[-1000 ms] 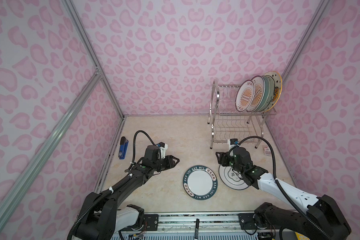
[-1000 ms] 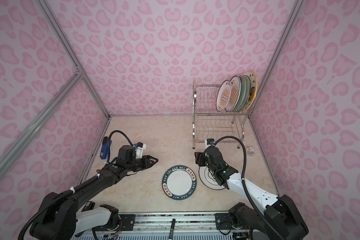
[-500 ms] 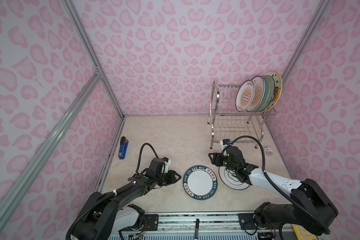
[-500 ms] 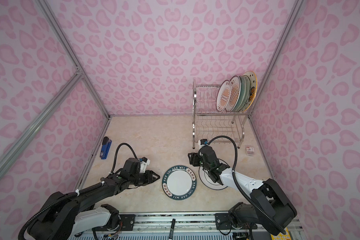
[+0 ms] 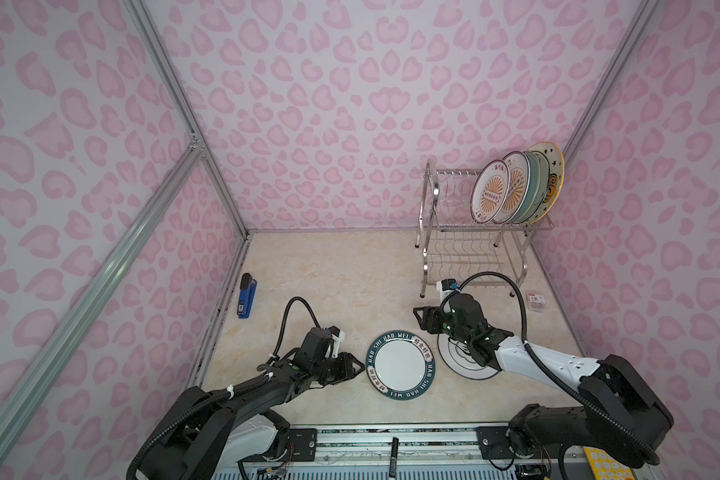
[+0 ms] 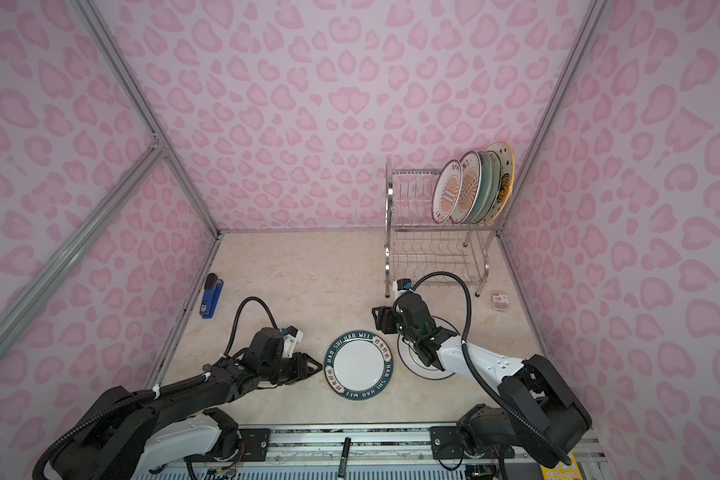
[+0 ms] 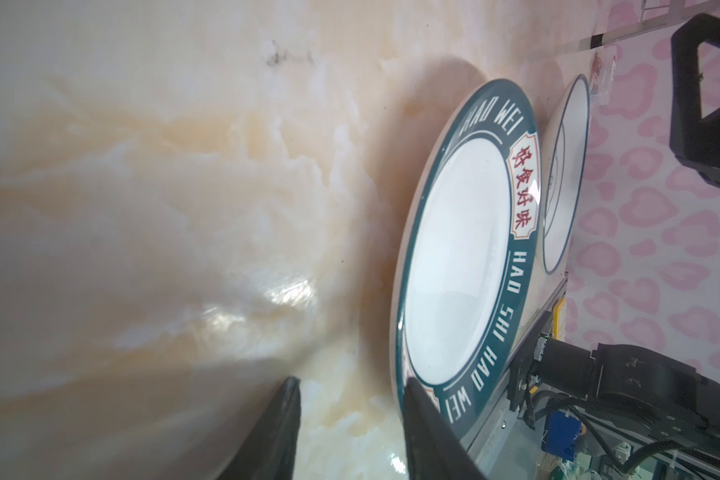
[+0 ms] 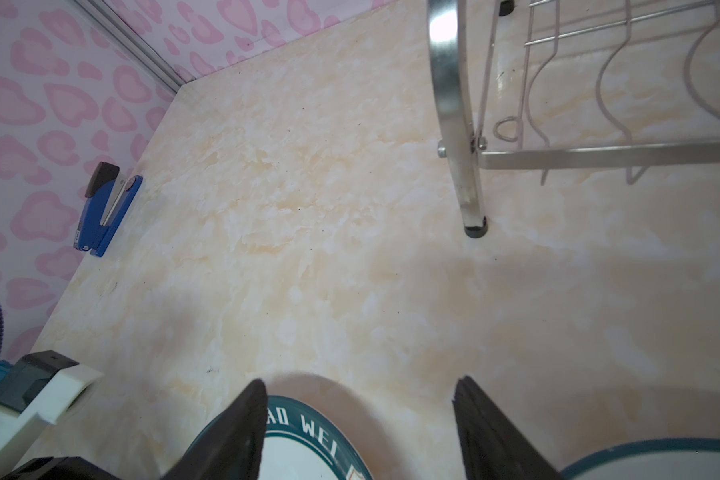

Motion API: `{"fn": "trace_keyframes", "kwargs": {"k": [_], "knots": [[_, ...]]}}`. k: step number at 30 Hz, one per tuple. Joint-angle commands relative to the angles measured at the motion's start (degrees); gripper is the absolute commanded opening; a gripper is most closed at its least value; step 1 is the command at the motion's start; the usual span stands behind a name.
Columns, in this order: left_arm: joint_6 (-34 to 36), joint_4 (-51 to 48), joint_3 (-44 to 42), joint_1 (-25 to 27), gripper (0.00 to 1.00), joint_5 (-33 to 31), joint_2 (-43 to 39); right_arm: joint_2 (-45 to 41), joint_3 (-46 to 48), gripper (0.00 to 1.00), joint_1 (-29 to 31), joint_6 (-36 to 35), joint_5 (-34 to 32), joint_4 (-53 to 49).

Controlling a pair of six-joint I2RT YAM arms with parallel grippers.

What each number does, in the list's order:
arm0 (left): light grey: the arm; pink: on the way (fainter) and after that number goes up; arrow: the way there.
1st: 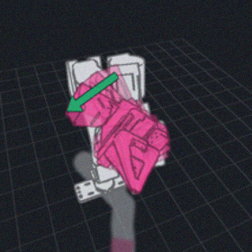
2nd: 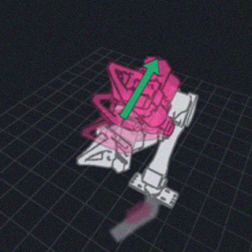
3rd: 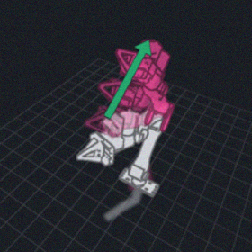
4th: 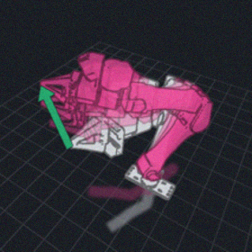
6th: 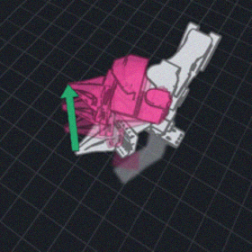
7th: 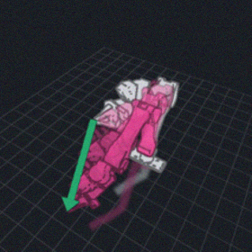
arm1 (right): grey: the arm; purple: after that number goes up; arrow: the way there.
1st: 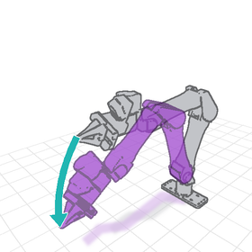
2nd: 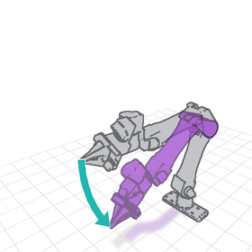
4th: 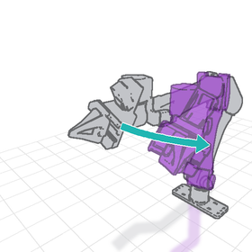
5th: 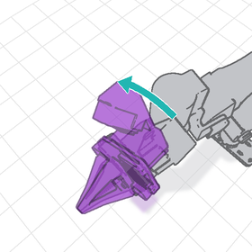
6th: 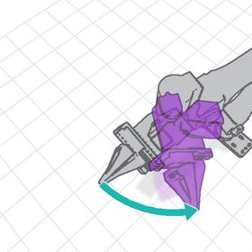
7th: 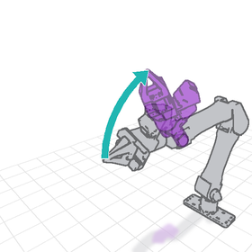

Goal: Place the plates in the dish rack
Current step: 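Grip the green-rimmed plate's rim with the left gripper and tilt it up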

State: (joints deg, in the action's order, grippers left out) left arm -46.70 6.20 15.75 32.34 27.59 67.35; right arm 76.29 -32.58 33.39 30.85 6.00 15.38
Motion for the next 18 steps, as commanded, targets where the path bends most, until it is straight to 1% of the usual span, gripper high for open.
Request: {"fn": "trace_keyframes", "kwargs": {"k": [1,7,12,18], "knots": [[-1.8,4.3,-0.2,0.9,0.43,-0.7,1.6,0.1,-0.1,0.70,0.2,0.1,-1.0,1.2],[-2.9,8.3,1.1,3.2,0.43,-1.1,5.5,-0.2,0.4,0.70,0.3,0.1,-1.1,1.6],[-3.1,9.0,2.9,4.1,0.42,-1.5,8.9,-0.5,0.6,0.70,0.3,0.0,-1.3,1.5],[-3.5,9.3,4.1,4.5,0.37,-2.1,10.8,-1.2,0.8,0.70,0.4,-0.3,-1.8,0.8]]}}
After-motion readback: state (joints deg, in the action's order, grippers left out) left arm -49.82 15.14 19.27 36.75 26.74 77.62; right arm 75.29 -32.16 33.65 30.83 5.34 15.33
